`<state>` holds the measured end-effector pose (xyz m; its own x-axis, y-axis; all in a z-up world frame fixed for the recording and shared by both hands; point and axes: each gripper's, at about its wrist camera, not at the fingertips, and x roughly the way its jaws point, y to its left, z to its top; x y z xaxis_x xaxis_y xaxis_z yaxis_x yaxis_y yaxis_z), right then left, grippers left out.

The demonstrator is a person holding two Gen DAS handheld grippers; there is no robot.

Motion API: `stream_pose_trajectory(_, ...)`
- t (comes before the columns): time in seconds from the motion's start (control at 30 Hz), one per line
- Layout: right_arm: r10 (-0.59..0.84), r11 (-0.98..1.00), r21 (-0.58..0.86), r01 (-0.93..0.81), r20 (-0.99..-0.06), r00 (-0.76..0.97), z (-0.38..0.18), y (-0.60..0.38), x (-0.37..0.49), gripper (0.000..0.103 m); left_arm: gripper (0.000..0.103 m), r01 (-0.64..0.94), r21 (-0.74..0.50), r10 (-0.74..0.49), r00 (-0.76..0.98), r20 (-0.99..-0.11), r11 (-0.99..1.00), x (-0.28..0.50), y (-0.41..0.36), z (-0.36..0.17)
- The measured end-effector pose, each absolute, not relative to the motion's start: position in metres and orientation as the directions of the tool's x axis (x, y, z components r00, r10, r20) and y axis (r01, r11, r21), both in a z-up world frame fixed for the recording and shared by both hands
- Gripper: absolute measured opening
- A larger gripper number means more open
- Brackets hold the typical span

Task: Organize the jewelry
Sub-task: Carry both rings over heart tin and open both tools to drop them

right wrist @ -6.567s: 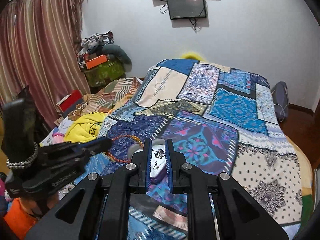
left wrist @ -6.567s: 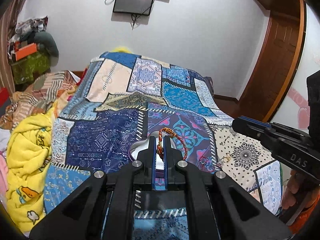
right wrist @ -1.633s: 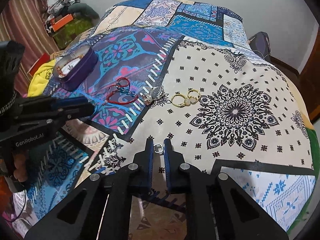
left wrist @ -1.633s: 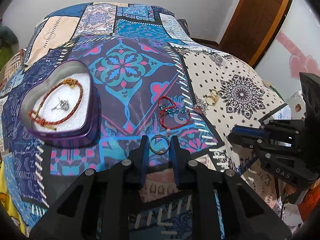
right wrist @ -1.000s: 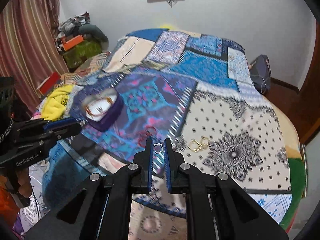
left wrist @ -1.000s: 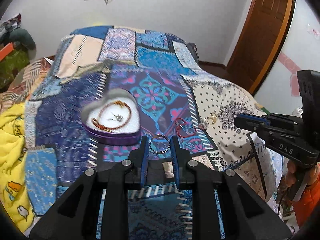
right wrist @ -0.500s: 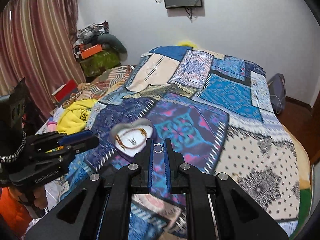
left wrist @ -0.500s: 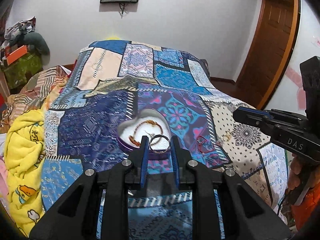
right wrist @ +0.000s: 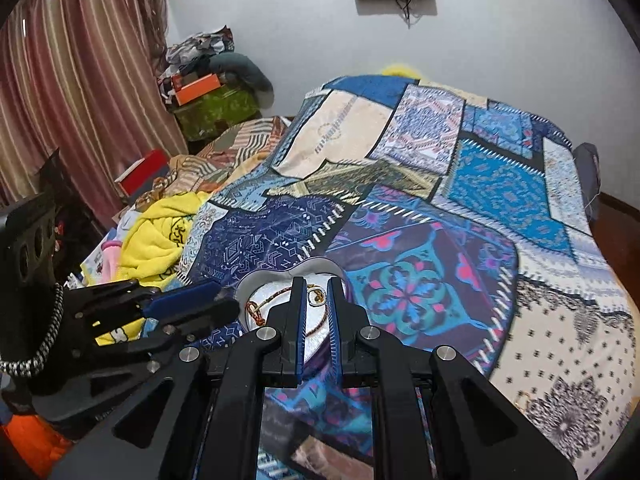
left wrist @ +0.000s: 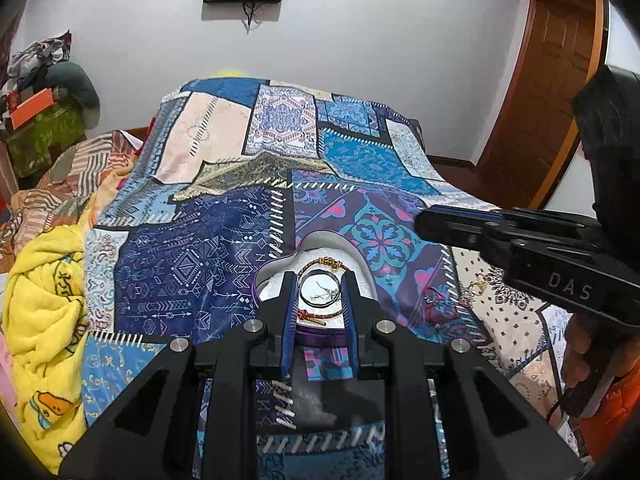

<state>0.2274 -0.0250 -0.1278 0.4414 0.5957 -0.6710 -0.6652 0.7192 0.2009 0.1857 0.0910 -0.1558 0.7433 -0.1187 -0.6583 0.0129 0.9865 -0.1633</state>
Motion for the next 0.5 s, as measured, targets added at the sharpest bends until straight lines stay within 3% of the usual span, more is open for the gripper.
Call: stream_pose_trajectory(0.5, 0.579, 0.694, 0.228, -0.683, -0.740, 0.342, -0.161, 0.005, 0.246, 0.009, 0.020, 0.015, -0.178, -0.138, 0.697, -0.704, 0.984, 0.215, 0.103, -0.186)
